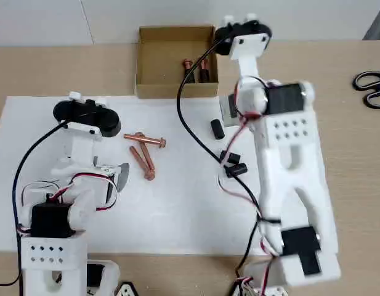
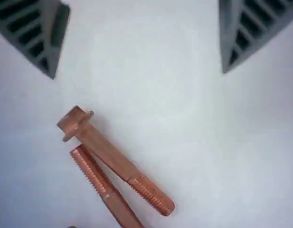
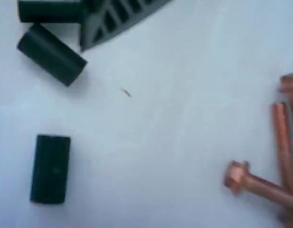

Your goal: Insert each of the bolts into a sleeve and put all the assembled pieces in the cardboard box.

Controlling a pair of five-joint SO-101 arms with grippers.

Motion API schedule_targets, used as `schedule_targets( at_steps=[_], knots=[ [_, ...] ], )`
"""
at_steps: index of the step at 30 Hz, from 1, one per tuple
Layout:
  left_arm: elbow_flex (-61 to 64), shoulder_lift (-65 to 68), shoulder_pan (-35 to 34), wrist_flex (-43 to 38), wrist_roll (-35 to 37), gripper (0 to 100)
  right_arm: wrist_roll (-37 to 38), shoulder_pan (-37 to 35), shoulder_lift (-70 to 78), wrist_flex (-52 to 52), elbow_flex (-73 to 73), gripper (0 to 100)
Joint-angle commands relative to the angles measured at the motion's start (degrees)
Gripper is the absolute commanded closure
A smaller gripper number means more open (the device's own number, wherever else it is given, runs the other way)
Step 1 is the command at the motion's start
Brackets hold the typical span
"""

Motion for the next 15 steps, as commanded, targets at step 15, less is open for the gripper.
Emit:
schedule_targets(
  at_steps=[15],
  knots=[
    [-0.2, -1.1, -0.3, 0.3, -0.2, 79, 0.6, -3.5, 36.4, -3.0, -25.1, 75.1]
  ],
)
